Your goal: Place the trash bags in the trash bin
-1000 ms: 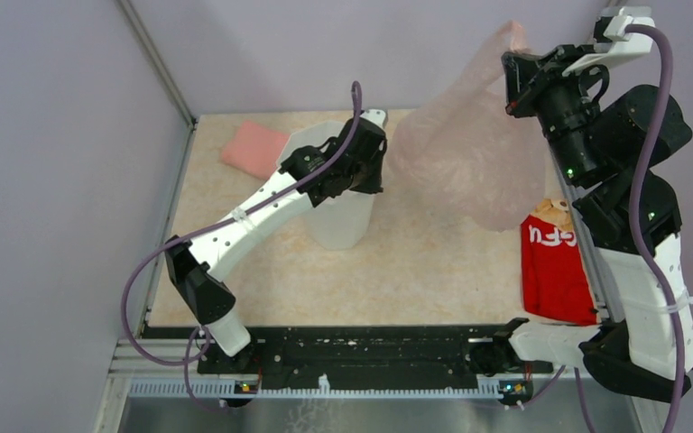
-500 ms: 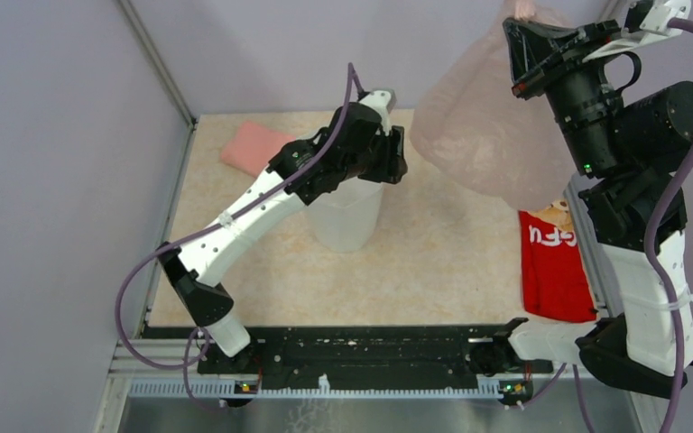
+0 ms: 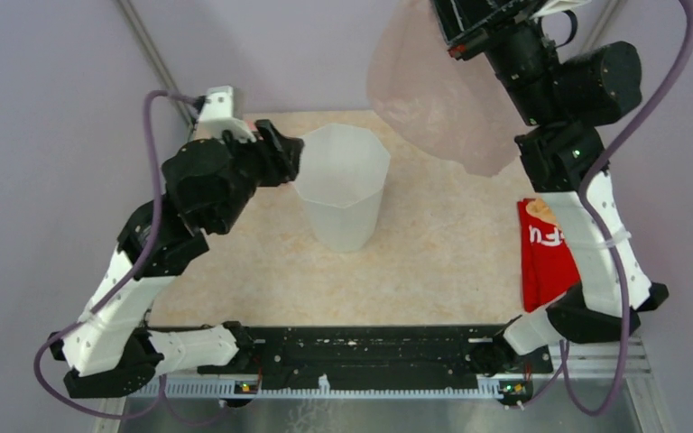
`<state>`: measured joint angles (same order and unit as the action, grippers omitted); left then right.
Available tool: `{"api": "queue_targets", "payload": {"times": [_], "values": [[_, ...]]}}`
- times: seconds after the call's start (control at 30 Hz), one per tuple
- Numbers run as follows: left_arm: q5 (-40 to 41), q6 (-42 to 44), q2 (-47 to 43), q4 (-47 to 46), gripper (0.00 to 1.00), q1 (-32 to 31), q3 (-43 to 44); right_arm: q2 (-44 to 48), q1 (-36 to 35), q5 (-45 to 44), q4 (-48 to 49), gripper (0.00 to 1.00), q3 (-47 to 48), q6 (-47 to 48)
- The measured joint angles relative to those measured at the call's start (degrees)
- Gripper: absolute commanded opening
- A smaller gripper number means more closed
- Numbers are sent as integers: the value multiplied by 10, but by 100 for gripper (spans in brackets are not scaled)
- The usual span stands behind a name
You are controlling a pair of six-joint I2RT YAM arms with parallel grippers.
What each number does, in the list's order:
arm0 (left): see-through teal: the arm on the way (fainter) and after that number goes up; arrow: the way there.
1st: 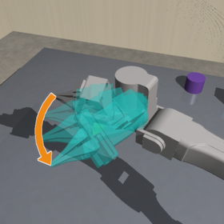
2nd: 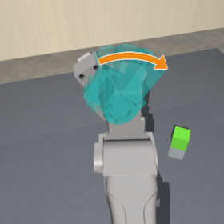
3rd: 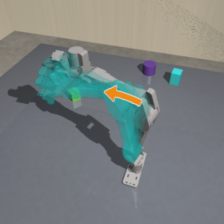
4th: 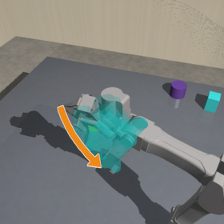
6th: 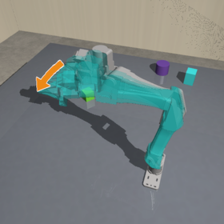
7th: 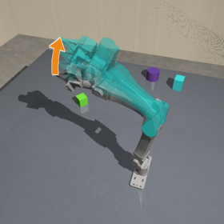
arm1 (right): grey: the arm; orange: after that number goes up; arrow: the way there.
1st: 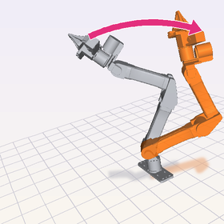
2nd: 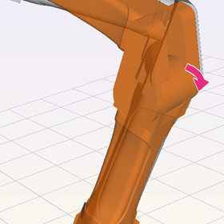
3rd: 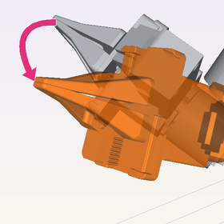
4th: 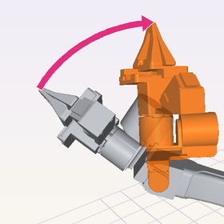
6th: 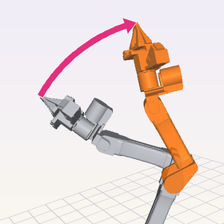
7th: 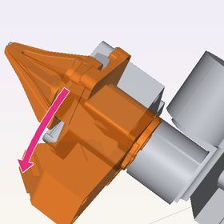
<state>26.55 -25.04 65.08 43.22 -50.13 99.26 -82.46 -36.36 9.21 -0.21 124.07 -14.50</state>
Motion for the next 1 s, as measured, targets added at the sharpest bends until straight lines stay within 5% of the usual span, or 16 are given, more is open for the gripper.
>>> {"api": "queue_targets", "payload": {"times": [0.2, 0.3, 0.5, 0.7, 1.0], "values": [[185, 29, -49, -21, 66, 5, -31, -82, -69, 27, 84, 0, 46, -51], [210, 40, -52, -30, 70, 40, -70, -123, -115, 26, 101, 0, 89, -50], [108, 25, -19, -29, 74, 243, -91, -154, -143, 12, 139, 0, 103, -53], [18, 0, -16, -31, 74, 334, -70, -166, -142, -21, 157, 0, 90, -66], [-102, -7, -20, -55, 57, 392, -67, 3, -105, -90, 176, 0, -262, -53]]}}
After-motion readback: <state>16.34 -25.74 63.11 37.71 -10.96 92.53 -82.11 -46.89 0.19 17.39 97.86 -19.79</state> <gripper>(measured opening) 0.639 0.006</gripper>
